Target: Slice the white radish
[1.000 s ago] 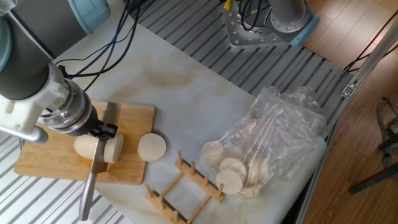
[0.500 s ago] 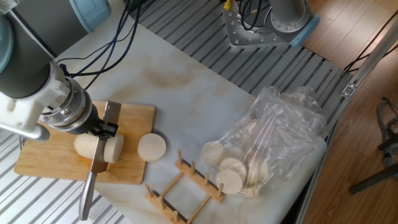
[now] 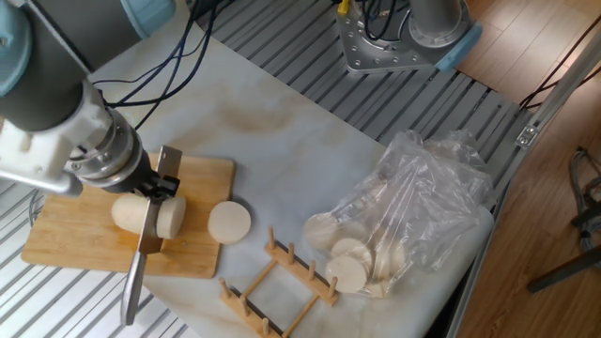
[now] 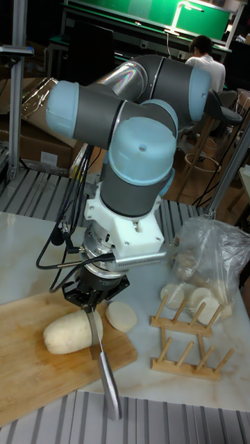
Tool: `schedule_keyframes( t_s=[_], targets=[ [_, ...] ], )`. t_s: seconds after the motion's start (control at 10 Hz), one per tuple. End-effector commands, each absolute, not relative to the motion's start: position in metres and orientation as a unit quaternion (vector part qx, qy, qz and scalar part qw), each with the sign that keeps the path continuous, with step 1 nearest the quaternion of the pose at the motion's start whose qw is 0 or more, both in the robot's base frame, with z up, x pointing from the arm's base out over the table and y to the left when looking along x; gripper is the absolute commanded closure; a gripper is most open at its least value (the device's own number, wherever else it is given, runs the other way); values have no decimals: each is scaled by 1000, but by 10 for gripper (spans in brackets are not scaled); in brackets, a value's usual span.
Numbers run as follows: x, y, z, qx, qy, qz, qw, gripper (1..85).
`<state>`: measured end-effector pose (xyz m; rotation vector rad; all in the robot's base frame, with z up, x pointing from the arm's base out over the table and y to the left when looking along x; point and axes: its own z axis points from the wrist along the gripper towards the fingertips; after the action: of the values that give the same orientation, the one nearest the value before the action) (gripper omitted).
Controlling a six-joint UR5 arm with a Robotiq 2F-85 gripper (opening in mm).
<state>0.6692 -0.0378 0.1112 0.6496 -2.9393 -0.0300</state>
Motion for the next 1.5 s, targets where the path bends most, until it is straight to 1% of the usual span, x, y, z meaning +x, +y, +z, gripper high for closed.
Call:
schedule_keyframes(
  t_s=[0.0, 0.1, 0.2, 0.5, 1.0, 1.4],
  targets=[
    [684, -22, 134, 251, -966, -57, 6, 843],
    [695, -11, 133, 265, -961, -72, -24, 843],
    [700, -10, 132, 284, -956, -70, -34, 843],
    [687, -12, 119, 327, -942, -69, -39, 843],
    [670, -22, 104, 344, -935, -72, -41, 843],
    [663, -41, 96, 339, -940, -44, -14, 843]
  ],
)
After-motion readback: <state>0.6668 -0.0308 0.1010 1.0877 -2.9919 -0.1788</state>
